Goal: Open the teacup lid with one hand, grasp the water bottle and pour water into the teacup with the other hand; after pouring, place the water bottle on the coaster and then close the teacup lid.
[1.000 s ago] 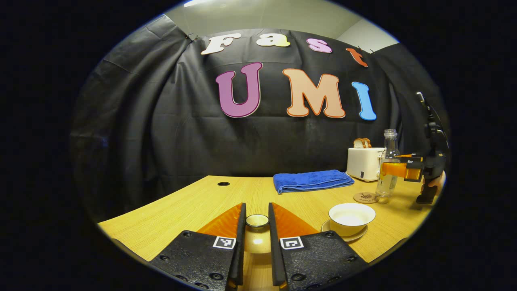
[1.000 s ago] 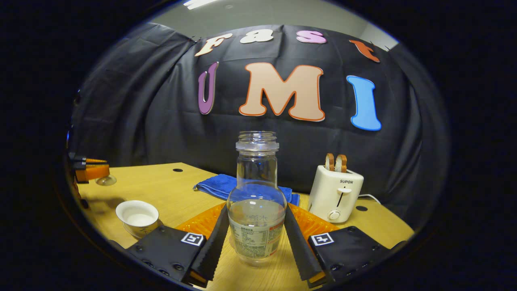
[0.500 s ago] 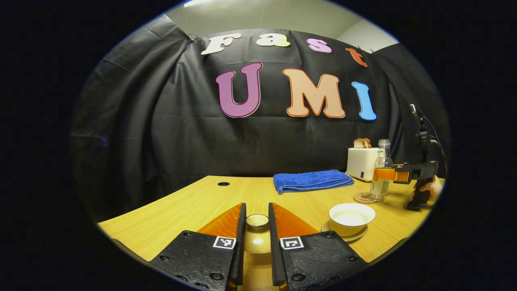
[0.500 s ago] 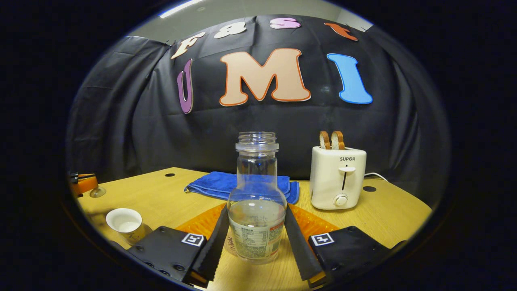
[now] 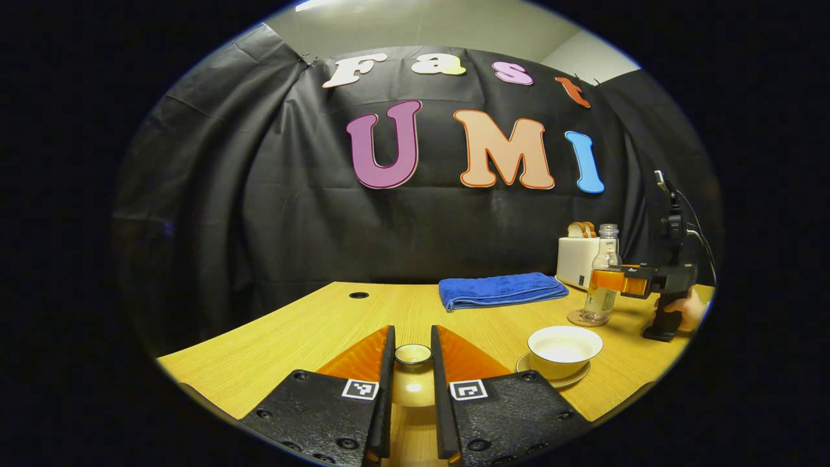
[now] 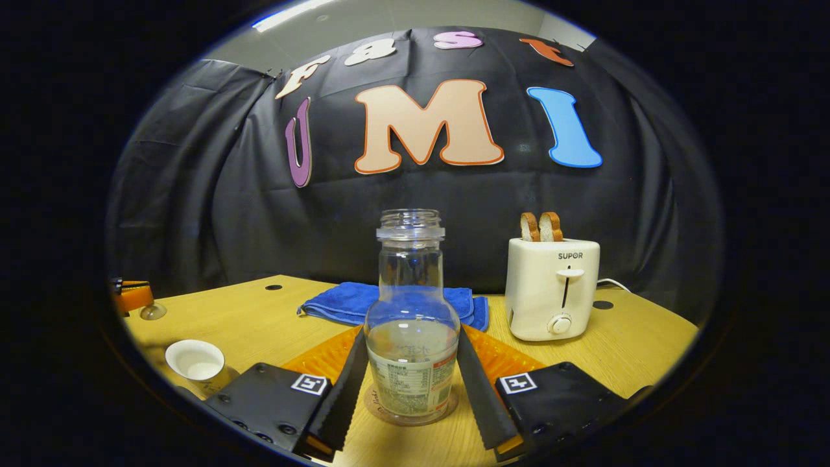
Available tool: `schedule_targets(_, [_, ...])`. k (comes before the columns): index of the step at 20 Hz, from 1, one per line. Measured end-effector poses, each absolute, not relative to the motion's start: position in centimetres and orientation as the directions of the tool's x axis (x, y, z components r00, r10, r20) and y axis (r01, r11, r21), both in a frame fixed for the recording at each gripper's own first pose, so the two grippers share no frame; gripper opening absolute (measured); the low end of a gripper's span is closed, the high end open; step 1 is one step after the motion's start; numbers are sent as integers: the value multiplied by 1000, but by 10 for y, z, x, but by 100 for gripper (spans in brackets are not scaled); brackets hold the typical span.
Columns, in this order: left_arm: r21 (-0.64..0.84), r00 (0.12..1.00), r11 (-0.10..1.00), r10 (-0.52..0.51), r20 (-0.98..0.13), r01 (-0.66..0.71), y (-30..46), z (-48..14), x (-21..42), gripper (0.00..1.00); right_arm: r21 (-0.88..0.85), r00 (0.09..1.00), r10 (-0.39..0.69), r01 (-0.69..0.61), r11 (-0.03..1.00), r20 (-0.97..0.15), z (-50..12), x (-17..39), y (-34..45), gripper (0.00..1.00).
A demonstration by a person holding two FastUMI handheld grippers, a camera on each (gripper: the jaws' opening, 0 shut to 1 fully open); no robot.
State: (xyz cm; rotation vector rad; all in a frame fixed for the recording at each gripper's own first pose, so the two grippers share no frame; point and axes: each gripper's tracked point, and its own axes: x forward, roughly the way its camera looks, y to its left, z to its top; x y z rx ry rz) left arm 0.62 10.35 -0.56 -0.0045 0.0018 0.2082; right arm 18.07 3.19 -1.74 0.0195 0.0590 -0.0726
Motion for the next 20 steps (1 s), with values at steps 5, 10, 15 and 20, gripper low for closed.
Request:
schedule_targets(5, [-4,979,979,205,-2,-205,102,-5,7,25,15,996,-77,78,997,-51,-17,186,34,81])
schedule_targets(10, [-5,979,979,205,-2,-205,102,-5,7,25,12,996,-77,78,997,-55,-18,186,34,84])
schedule_targets(15, [-6,979,979,205,-3,-205,102,-6,7,25,8,997,-73,74,997,-39,-14,178,33,84])
schedule_targets(20, [-7,979,979,203,-3,-203,100,-6,7,25,7,996,-84,84,996,-17,-12,162,27,88])
